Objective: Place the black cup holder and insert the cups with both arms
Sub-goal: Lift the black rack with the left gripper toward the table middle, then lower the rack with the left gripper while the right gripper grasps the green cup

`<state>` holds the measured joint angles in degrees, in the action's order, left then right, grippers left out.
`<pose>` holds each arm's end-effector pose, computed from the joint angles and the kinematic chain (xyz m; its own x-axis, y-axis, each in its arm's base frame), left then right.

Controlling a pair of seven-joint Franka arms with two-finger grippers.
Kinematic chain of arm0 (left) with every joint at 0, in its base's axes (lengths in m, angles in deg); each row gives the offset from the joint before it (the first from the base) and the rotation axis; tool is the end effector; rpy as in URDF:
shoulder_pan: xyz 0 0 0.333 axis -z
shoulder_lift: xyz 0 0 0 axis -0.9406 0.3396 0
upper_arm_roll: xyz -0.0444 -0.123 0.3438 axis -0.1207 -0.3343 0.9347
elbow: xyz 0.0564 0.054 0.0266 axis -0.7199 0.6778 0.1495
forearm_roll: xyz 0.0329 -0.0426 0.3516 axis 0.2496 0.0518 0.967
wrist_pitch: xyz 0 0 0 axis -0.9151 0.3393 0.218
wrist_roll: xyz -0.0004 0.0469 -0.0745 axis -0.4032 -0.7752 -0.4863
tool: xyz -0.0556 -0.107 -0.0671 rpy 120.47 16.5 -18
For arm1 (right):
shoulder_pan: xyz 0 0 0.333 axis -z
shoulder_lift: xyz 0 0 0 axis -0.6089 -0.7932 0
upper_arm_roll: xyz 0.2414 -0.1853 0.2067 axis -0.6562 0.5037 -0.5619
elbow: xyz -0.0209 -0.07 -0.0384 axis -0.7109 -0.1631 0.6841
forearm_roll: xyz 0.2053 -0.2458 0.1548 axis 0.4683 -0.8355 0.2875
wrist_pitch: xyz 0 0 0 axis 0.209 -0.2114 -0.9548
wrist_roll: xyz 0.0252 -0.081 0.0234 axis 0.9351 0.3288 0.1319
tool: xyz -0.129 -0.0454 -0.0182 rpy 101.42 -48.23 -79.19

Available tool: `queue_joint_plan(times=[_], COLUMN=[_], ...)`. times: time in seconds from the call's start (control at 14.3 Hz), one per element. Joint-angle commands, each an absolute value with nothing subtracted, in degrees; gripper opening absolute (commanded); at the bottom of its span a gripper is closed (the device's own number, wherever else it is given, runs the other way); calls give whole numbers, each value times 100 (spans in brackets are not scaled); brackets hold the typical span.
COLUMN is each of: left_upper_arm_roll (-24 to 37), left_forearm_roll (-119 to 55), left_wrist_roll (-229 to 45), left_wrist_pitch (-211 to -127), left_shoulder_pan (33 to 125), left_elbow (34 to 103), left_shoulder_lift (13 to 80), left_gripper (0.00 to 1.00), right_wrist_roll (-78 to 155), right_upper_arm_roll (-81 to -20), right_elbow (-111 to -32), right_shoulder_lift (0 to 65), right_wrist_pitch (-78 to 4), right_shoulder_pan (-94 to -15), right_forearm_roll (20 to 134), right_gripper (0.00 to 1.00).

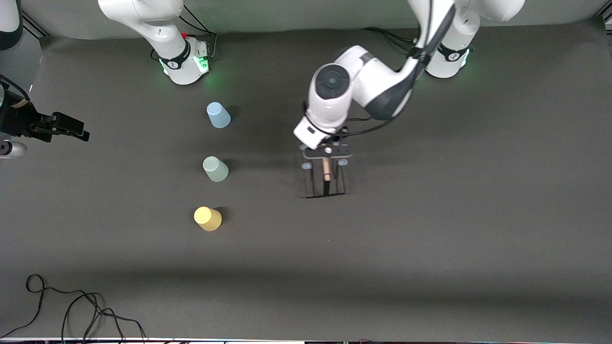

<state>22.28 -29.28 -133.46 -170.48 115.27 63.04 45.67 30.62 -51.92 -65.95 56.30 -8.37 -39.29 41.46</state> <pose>0.4394 -0.4903 0.3982 0.9934 0.0587 -0.0985 0.0652 -0.9958 0.0648 0.5021 -0.0145 0.6219 0.9914 -0.0798 -0.1033 -0.0826 -0.9963 -0.0233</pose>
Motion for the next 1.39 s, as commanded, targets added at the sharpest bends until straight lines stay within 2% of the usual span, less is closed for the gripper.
queue_joint_plan(times=[0.0, 0.14, 0.35, 0.42, 0.49, 0.56, 0.63, 0.77, 0.98, 1.32], left_upper_arm_roll=[2329, 2337, 2337, 2337, 2337, 2337, 2337, 2337, 2373, 2399], left_forearm_roll=[-2983, -2983, -2939, -2930, -2930, -2930, -2904, -2895, -2904, -2886], left_wrist_roll=[-13505, -13505, -13462, -13461, -13453, -13418, -13374, -13155, -13154, -11986], left_wrist_pitch=[-17055, -17081, -17160, -17300, -17336, -17336, -17327, -17231, -17030, -15229], left_shoulder_pan=[11813, 11989, 11990, 11990, 11990, 11990, 11981, 11920, 11744, 10691], left_elbow=[5882, 5865, 5865, 5865, 5865, 5865, 5865, 5856, 5829, 5943], left_shoulder_lift=[4876, 4991, 5079, 5071, 5079, 5071, 5070, 4992, 4650, 3456], left_gripper=[0, 0, 0, 3, 16, 47, 85, 94, 98, 96], right_wrist_roll=[2014, 1444, 677, 563, 457, 404, 360, 202, 131, 122], right_upper_arm_roll=[-5210, -5210, -5210, -5210, -5210, -5210, -5210, -5210, -5210, -5210], right_elbow=[-6740, -6958, -7800, -8082, -8328, -8609, -8925, -9593, -10438, -11546], right_shoulder_lift=[5678, 5643, 5757, 5766, 5766, 5775, 5775, 5775, 5679, 5284], right_wrist_pitch=[-913, -1062, -1895, -2194, -2475, -2818, -3213, -4143, -5393, -7414], right_shoulder_pan=[-4470, -4796, -5253, -5332, -5411, -5447, -5500, -5640, -5781, -5948], right_forearm_roll=[4077, 4077, 4077, 4077, 4077, 4077, 4077, 4077, 4077, 4077], right_gripper=[100, 100, 100, 100, 100, 100, 100, 100, 100, 100])
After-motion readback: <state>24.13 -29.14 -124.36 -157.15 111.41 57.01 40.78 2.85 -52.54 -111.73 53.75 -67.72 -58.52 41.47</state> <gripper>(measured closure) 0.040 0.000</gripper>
